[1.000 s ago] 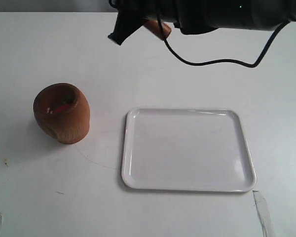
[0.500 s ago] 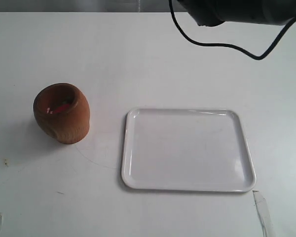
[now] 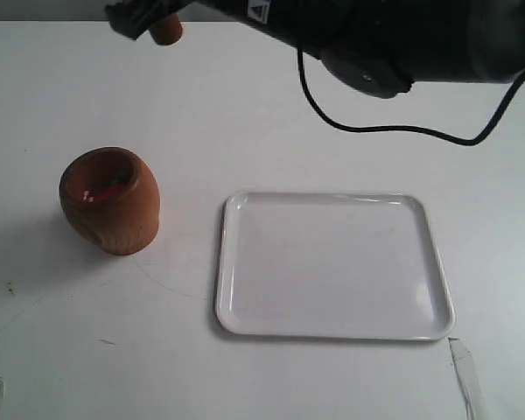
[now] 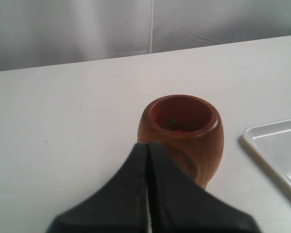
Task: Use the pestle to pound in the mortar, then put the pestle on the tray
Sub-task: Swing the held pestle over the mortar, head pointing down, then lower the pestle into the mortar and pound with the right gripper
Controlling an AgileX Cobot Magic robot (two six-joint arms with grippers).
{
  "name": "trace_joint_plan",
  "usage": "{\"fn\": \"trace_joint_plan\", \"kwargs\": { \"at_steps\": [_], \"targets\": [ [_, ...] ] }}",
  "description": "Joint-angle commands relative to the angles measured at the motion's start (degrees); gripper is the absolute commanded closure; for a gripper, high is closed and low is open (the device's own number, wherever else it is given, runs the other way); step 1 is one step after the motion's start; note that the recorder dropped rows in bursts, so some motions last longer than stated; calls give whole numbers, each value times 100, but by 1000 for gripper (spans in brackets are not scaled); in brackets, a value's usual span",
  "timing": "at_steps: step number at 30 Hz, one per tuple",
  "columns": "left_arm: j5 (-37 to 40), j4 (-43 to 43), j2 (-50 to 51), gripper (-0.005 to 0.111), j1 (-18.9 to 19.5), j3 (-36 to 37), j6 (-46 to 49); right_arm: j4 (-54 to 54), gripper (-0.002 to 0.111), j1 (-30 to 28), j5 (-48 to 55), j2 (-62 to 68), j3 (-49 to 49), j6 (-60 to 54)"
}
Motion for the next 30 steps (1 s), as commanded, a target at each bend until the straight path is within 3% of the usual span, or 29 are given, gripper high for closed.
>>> {"fn": "trace_joint_plan", "kwargs": {
  "at_steps": [1,6,9,14,24,30],
  "targets": [
    [-17,-42,-7,107,-44,3,-47,32,108,-459,-710,-20,315,72],
    [-17,-42,-7,107,-44,3,-47,-1645,108,-671,-2255,512,314,981],
    [-17,-42,-7,107,-44,3,-47,-1936,108,-645,-2255,1101,31,1536],
    [-17,-42,-7,107,-44,3,-47,-3447,108,-457,-2255,1860,-874,2352],
    [-17,-42,-7,107,-44,3,-47,-3241,108,12,-2255,2063,-1689,2475],
    [-17,-42,-7,107,-44,3,-47,-3285,108,232,-2255,2240,-1656,2568]
  ]
}}
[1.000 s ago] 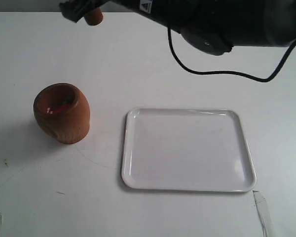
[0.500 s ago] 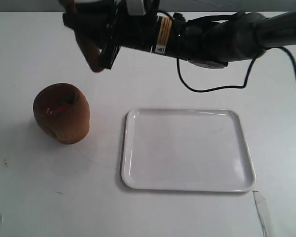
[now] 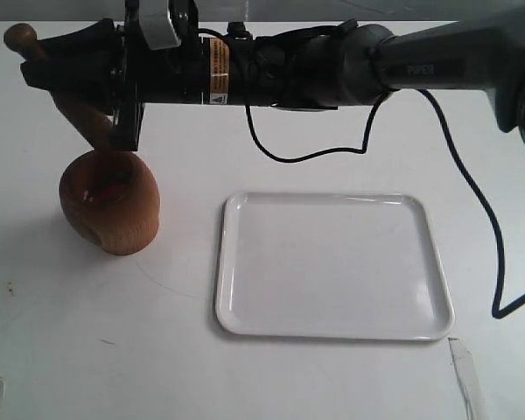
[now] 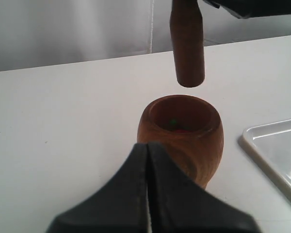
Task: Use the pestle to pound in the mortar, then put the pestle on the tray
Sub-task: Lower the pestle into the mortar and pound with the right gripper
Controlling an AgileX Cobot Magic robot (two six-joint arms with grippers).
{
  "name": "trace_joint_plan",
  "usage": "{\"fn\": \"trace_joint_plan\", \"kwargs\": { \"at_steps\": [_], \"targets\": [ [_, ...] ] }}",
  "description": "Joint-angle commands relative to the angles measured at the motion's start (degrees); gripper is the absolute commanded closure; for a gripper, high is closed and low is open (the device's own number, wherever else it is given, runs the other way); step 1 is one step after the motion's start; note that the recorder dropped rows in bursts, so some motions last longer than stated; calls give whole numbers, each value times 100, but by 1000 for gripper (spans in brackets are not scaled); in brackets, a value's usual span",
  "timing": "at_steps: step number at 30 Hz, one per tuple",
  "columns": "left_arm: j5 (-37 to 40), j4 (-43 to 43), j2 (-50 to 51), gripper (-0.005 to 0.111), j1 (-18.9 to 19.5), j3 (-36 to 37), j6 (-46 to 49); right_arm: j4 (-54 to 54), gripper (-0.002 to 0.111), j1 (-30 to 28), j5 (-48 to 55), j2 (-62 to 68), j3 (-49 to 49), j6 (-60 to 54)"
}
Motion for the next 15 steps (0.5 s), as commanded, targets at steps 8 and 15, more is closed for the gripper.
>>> {"fn": "trace_joint_plan", "kwargs": {
  "at_steps": [8,15],
  "targets": [
    [-17,-42,-7,107,-44,3,-47,698,108,309,-87,760,-12,15],
    [-17,-42,-7,107,-44,3,-47,749,108,309,-87,1261,-23,67]
  ]
}}
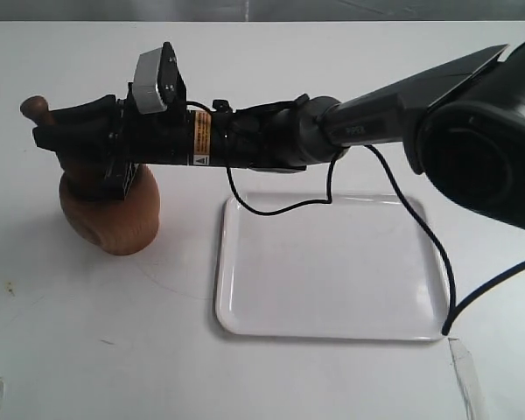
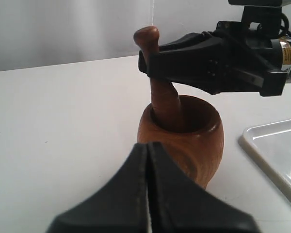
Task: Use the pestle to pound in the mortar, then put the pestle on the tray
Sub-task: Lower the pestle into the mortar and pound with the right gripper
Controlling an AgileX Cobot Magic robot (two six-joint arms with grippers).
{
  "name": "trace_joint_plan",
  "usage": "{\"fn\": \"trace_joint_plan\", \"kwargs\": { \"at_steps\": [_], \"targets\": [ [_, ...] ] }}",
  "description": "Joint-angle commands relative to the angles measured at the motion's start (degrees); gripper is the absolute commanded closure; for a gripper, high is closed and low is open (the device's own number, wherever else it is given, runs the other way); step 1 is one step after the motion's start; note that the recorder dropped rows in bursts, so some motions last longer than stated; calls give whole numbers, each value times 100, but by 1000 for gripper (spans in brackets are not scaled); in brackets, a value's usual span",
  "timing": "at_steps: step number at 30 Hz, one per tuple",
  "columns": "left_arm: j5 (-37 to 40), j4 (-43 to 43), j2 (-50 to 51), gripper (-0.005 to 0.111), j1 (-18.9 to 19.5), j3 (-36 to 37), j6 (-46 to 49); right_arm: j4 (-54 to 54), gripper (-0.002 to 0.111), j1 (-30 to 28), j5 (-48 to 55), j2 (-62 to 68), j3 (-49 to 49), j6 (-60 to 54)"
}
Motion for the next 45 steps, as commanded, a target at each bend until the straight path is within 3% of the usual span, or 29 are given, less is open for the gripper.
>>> {"fn": "trace_joint_plan", "kwargs": {
  "at_steps": [1,5,10,24,31,37,45],
  "targets": [
    [-17,-42,-7,107,-44,3,-47,-21,108,1,88,220,-9,44],
    [-17,-42,-7,107,-44,3,-47,705,108,1,88,0,-33,-78],
    [-17,-42,-7,107,-44,3,-47,326,108,1,88,-551,-33,-224],
    [-17,-42,-7,107,-44,3,-47,129,108,1,88,-343,561,-295],
    [-17,-42,-7,107,-44,3,-47,878,108,-53,88,-633,558,-503],
    [-17,-42,-7,107,-44,3,-47,232,108,-171,88,-1099,558,-497],
    [-17,-42,-7,107,-44,3,-47,1,108,-171,88,-745,832,-425]
  ]
}}
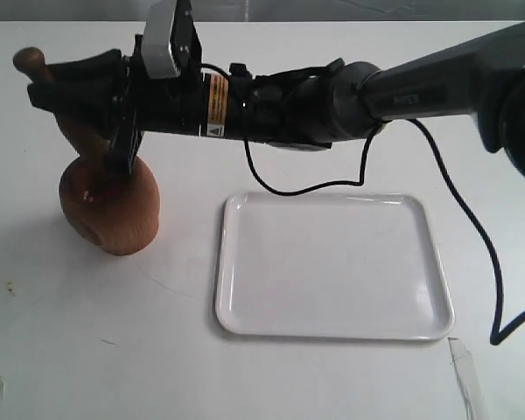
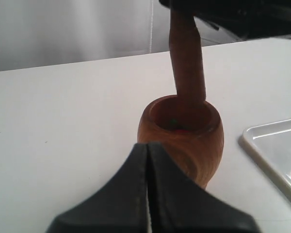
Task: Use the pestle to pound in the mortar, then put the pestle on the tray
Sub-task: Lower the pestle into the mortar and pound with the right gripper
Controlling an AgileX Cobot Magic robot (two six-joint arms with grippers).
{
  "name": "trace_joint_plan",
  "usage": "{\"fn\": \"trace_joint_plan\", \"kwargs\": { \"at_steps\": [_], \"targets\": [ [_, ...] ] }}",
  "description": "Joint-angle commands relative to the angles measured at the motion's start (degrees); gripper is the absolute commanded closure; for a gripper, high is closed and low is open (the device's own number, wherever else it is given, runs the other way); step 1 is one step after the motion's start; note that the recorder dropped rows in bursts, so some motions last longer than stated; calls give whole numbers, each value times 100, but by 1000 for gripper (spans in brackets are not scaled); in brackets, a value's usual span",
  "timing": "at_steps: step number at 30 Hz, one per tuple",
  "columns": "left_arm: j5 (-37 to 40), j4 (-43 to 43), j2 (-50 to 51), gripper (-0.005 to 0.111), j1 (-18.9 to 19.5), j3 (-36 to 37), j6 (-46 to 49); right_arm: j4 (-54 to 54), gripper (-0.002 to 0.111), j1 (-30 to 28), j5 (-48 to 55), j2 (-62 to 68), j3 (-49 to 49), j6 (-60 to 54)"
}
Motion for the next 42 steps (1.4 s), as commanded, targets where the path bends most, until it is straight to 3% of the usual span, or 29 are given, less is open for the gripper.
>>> {"fn": "trace_joint_plan", "kwargs": {
  "at_steps": [1,9,24,37,42],
  "targets": [
    [-17,-42,-7,107,-44,3,-47,-78,108,-30,-10,321,209,18],
    [-17,-42,-7,107,-44,3,-47,157,108,-30,-10,692,247,17],
    [-17,-42,-7,107,-44,3,-47,282,108,-30,-10,-194,247,-243],
    [-17,-42,-7,107,-44,3,-47,34,108,-30,-10,608,247,-77],
    [-17,-42,-7,107,-44,3,-47,537,108,-39,-10,400,247,-199]
  ]
}}
